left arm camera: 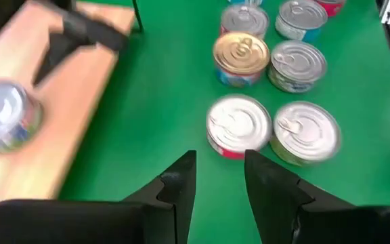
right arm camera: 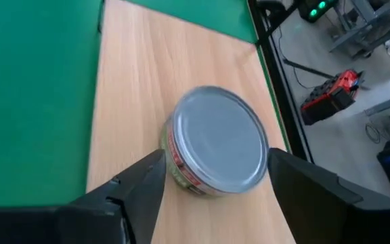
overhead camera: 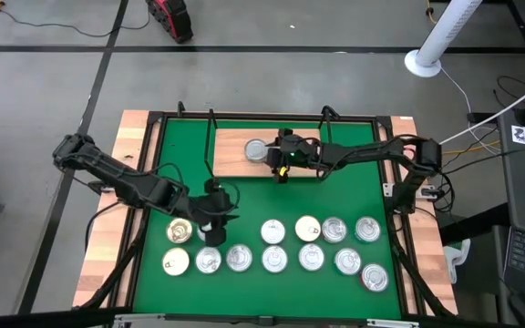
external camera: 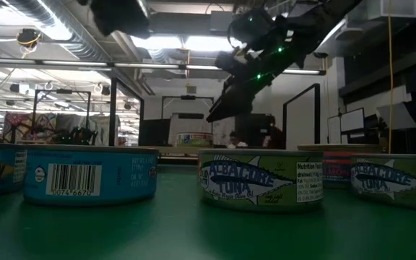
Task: Stack canned seafood by type on shelf
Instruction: Stack the green white tuna can on top of the other green white tuna can on the shelf
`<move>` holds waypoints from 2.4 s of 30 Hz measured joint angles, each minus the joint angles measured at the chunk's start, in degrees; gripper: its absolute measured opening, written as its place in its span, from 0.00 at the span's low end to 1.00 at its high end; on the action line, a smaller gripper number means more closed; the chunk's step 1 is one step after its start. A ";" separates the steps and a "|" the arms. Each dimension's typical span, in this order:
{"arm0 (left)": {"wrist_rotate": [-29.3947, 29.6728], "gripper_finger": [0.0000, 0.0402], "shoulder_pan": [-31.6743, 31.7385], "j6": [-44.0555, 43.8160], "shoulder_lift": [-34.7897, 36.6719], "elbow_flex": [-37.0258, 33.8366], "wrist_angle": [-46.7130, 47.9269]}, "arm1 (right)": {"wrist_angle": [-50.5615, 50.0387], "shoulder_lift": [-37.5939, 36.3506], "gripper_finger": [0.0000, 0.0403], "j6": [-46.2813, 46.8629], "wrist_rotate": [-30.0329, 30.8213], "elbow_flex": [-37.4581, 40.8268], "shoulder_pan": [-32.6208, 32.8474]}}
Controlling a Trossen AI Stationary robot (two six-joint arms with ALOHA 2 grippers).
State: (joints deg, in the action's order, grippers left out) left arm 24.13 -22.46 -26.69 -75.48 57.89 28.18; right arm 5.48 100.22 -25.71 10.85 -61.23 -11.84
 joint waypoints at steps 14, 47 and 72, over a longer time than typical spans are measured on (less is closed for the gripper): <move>-0.34 0.30 -10.06 -19.84 -3.23 -5.43 1.11 | 0.72 -0.85 0.64 -0.02 -1.52 -0.04 14.28; -0.45 0.30 -11.51 -30.35 -19.92 -5.64 5.51 | 0.50 -0.74 0.64 -0.05 -1.48 -0.04 27.61; -0.45 0.16 -11.30 -26.87 -20.14 -5.59 14.93 | 0.52 -0.74 0.64 -0.07 -1.48 -0.02 27.59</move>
State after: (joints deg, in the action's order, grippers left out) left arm 23.68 -33.77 -53.56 -95.62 52.29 43.11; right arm 6.00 99.48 -25.78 9.37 -61.25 15.75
